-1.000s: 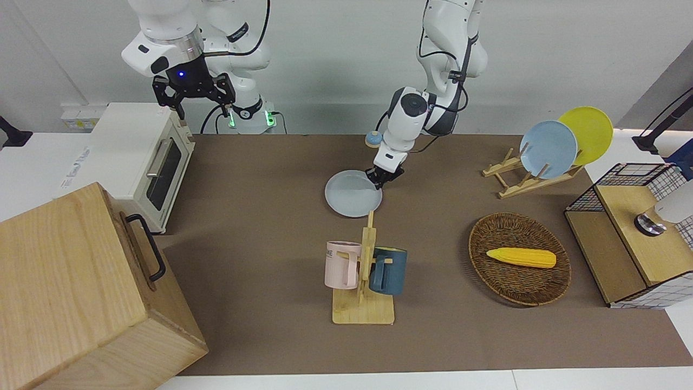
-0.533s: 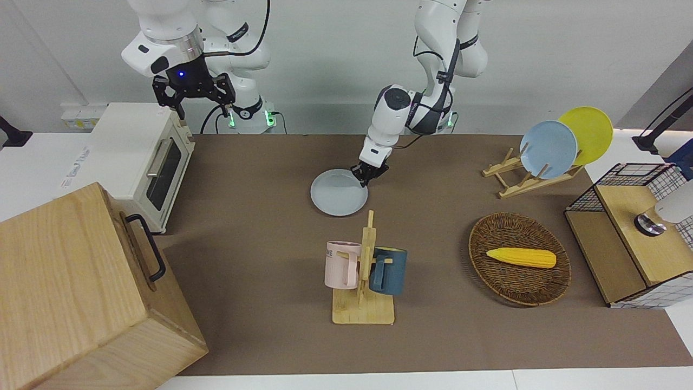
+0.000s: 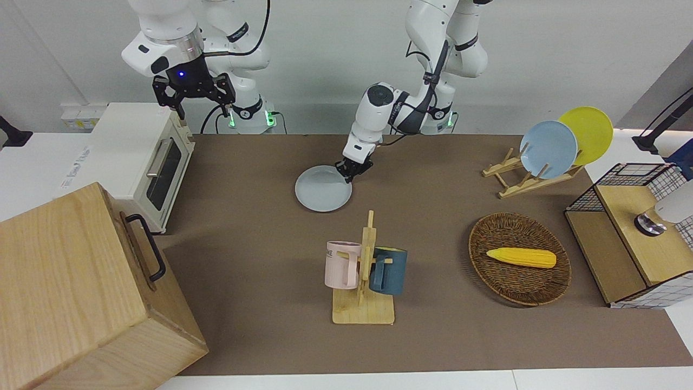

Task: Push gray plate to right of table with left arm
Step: 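Push the gray plate with the left gripper toward the toaster oven, then lift the left gripper off the plate and pull it back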

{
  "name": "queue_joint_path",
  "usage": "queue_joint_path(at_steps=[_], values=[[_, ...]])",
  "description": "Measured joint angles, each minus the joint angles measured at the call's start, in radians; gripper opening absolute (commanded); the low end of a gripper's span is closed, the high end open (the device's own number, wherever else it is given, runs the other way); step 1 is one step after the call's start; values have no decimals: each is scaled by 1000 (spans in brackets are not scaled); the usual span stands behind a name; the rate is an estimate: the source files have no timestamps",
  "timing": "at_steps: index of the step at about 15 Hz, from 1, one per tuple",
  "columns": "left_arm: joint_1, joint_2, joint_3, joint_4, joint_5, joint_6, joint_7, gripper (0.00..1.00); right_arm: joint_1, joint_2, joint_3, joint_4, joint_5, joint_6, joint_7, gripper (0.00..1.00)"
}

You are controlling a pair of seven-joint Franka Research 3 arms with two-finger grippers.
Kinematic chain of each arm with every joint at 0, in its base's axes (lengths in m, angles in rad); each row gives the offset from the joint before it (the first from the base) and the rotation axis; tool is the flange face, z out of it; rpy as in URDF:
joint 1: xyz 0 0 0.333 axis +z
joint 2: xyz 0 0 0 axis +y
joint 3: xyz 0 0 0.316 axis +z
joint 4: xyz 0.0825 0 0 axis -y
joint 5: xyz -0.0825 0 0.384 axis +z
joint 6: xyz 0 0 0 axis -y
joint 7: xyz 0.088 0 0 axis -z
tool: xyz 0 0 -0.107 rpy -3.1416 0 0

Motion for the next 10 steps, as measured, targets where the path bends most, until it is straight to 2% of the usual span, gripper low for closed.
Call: queue_joint_path(at_steps=[9,10], values=[[-27,53,-12,53,0,34,-59,0,0,0,0,0,0,0,0,996],[-28,58,-13,59,0,36,-61,180,0,0,0,0,0,0,0,996]])
